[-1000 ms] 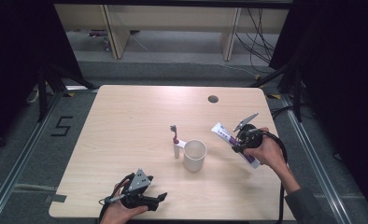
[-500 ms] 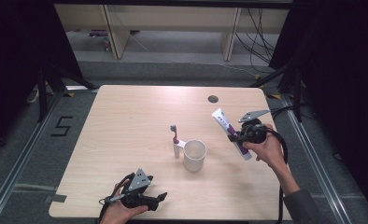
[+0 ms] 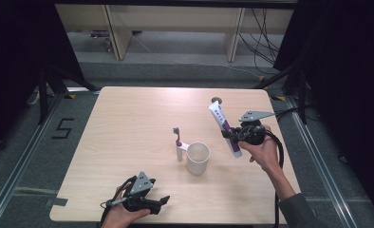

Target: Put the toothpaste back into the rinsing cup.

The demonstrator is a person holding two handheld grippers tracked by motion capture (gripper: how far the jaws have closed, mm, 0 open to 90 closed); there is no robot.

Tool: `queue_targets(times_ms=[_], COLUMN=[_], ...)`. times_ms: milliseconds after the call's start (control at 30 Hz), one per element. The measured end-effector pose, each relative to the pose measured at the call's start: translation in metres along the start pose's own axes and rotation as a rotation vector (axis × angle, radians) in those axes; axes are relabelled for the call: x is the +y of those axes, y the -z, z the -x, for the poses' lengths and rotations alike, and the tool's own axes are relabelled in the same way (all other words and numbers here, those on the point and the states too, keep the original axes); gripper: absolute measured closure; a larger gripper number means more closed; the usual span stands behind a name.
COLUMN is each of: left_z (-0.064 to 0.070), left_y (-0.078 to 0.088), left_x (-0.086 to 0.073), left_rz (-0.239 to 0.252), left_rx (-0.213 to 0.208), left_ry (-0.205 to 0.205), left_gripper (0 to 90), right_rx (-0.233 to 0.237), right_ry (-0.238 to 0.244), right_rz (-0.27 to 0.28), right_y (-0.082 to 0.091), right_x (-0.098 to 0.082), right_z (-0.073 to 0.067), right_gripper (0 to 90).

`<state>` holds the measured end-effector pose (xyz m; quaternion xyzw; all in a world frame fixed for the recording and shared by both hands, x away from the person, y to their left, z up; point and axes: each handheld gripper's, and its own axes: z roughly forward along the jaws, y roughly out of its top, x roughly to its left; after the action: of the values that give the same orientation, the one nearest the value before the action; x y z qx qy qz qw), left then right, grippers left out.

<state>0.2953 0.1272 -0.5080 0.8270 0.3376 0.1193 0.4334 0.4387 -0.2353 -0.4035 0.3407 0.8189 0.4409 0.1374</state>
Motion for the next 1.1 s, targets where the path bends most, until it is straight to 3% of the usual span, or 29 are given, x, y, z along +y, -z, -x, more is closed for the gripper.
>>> queue_targets(times_ms=[33,67,100,167,233,267,367,400,500,567,733,767,900,967,1000,1067,1100], left_z=[0.001,0.001,0.001,0.0,0.001,0.001,0.0,0.001,0.0,0.001,0.001,0.001,0.001,0.001,0.001,0.0,0.0], left_y=[-0.001,0.0,0.0,0.001,-0.001,-0.001,0.0,0.0,0.0,0.0,0.0,0.0,0.0,0.001,0.001,0.0,0.001], left_x=[0.0,0.0,0.0,0.0,-0.001,-0.001,0.0,0.0,0.0,0.0,0.0,0.0,0.0,0.0,0.0,0.0,0.001], left_rz=[0.013,0.008,0.007,-0.006,0.013,0.015,0.001,0.014,-0.001,0.004,-0.001,0.003,0.001,0.004,-0.001,0.002,-0.004], left_rx=[-0.002,0.0,0.001,0.002,-0.002,-0.001,-0.001,-0.002,-0.003,-0.002,0.002,0.001,0.0,-0.001,-0.001,-0.003,-0.002], left_ry=[0.012,0.012,0.01,-0.001,0.012,0.01,-0.001,0.017,-0.004,0.006,0.004,0.004,0.004,0.002,-0.004,0.0,-0.001], left_gripper=[20.7,20.7,20.7,20.7,20.7,20.7,20.7,20.7,20.7,20.7,20.7,20.7,20.7,20.7,20.7,20.7,20.7], right_rx=[0.003,0.02,0.021,0.034,0.052,0.061,0.061,0.069,0.092,0.097,0.115,0.128,0.135,0.156,0.145,0.161,0.16], right_ry=[0.018,-0.013,0.018,0.015,-0.031,-0.003,0.0,-0.027,-0.007,-0.025,-0.01,-0.032,-0.008,-0.035,-0.008,-0.026,-0.007], right_rz=[0.015,0.017,0.04,0.077,0.087,0.11,0.146,0.144,0.162,0.174,0.201,0.201,0.214,0.208,0.21,0.211,0.224], right_y=[-0.001,-0.001,-0.002,-0.003,-0.004,-0.006,-0.006,-0.006,-0.007,-0.007,-0.011,-0.012,-0.017,-0.02,-0.021,-0.024,-0.027], right_x=[0.002,0.002,0.004,0.006,0.008,0.01,0.015,0.016,0.022,0.024,0.027,0.028,0.031,0.032,0.033,0.033,0.034], right_z=[0.0,-0.004,-0.005,-0.008,-0.014,-0.015,-0.019,-0.022,-0.024,-0.027,-0.031,-0.034,-0.039,-0.044,-0.044,-0.047,-0.047], right_gripper=[76.8,76.8,76.8,76.8,76.8,76.8,76.9,76.8,76.8,76.8,76.8,76.8,76.8,76.8,76.8,76.8,76.8])
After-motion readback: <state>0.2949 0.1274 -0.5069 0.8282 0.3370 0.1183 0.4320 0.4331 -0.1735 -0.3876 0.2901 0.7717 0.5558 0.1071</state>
